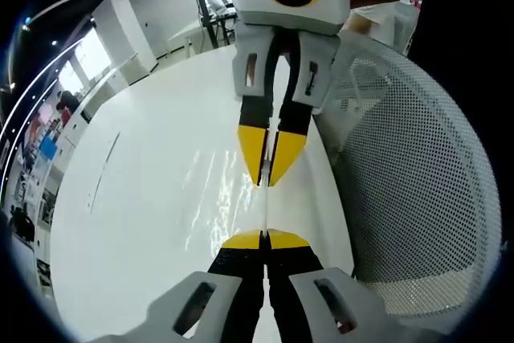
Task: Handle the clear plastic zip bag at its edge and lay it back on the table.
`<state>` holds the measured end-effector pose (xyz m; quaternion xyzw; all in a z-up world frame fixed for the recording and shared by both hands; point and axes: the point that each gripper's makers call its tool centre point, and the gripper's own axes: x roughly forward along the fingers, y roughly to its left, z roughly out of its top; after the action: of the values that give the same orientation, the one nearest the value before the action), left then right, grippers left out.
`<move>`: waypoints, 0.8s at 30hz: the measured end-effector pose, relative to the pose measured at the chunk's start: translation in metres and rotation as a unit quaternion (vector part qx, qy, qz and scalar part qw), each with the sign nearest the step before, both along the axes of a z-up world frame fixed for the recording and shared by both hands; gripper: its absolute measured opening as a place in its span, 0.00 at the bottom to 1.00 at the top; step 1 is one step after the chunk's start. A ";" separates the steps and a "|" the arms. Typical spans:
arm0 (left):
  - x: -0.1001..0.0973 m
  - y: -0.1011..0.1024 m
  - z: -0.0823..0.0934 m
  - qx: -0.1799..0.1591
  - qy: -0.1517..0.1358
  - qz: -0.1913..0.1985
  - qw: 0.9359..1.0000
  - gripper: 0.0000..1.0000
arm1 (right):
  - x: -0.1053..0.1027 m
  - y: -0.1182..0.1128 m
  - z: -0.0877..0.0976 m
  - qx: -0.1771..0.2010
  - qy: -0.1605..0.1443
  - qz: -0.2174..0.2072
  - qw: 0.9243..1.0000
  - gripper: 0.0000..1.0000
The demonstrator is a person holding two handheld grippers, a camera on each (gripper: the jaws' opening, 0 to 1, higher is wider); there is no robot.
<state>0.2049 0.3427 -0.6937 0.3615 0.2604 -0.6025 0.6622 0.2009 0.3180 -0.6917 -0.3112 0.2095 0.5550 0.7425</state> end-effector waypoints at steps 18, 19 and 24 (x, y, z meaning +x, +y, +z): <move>0.001 0.003 -0.001 0.000 -0.001 0.002 1.000 0.00 | 0.000 -0.005 -0.001 -0.004 0.001 -0.005 1.000 0.00; 0.001 0.003 -0.001 0.000 -0.001 0.002 1.000 0.00 | 0.000 -0.005 -0.001 -0.004 0.001 -0.005 1.000 0.00; 0.000 0.004 -0.001 0.000 0.000 0.003 1.000 0.00 | -0.001 -0.007 -0.001 -0.005 0.002 -0.006 1.000 0.00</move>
<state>0.2051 0.3469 -0.6948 0.3608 0.2610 -0.6006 0.6640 0.1998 0.3115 -0.6931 -0.3123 0.2157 0.5501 0.7439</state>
